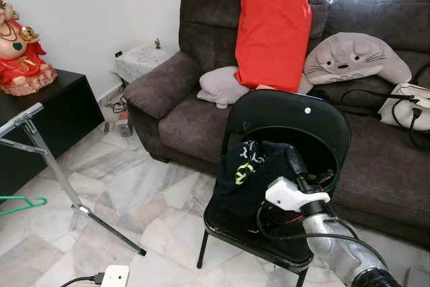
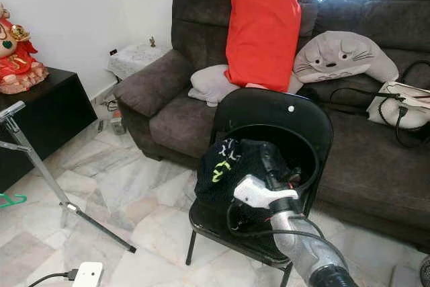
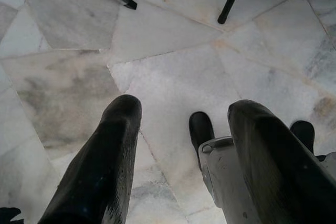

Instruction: Hang hanger

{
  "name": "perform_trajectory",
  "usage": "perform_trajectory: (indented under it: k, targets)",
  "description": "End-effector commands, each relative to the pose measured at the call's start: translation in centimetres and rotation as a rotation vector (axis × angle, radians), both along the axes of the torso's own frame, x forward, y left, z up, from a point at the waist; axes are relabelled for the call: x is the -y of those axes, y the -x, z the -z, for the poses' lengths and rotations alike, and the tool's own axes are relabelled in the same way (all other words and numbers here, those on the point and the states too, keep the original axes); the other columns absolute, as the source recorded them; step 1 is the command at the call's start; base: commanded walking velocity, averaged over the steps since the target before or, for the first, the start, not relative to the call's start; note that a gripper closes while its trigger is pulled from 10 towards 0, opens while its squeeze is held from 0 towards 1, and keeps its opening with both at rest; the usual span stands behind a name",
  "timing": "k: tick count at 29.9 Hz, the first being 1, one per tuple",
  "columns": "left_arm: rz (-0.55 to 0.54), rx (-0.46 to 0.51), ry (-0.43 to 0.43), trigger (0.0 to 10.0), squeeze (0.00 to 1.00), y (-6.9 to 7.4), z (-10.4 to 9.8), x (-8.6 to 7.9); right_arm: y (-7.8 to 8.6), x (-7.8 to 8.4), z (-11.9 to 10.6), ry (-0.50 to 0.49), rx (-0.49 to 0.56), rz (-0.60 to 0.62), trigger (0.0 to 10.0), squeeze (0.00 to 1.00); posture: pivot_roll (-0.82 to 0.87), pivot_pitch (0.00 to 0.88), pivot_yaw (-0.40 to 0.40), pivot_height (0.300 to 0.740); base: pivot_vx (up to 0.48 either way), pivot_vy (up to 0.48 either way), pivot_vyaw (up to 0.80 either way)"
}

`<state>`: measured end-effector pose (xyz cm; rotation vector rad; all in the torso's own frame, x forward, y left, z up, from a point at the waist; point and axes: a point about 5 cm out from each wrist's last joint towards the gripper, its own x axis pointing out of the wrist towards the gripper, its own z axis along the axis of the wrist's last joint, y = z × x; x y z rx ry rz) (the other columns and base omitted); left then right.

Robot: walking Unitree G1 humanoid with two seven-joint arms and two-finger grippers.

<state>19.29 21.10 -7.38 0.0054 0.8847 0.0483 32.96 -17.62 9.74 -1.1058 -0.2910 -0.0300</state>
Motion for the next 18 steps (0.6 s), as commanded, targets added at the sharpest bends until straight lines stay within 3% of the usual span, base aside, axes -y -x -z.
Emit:
perform_trajectory:
  k: [1,9,10,14,15,18]
  targets:
    - [0.005,-0.014,-0.013,10.0,0.00,0.2,0.1,-0.3,-0.2,0.0,-0.4,-0.055,0.005,0.021,0.0,0.00,-0.04,0.000,0.087,0.740,0.000,0.000,0.00]
    - [0.006,-0.016,-0.015,10.0,0.00,0.2,0.1,-0.3,-0.9,1.6,-0.9,-0.379,-0.051,0.203,0.0,0.00,-0.04,0.000,0.086,0.740,0.000,0.000,0.00]
    - [0.007,-0.017,-0.016,10.0,0.00,0.2,0.1,-0.3,-1.0,1.8,-1.0,-0.505,-0.066,0.244,0.0,0.00,-0.04,0.000,0.085,0.740,0.000,0.000,0.00]
    - [0.007,-0.017,-0.015,10.0,0.00,0.2,0.1,-0.3,-1.0,2.0,-0.8,-0.816,-0.108,0.311,0.0,0.00,-0.04,0.000,0.082,0.740,0.000,0.000,0.00]
    - [0.007,-0.016,-0.015,10.0,0.00,0.2,0.1,-0.3,-0.9,1.9,-0.6,-0.931,-0.134,0.325,0.0,0.00,-0.03,0.000,0.082,0.740,0.000,0.000,0.00]
    - [0.008,-0.017,-0.015,10.0,0.00,0.2,0.1,-0.3,-0.6,1.7,-0.1,-1.011,-0.167,0.331,0.0,0.00,-0.04,0.000,0.081,0.740,0.000,0.000,0.00]
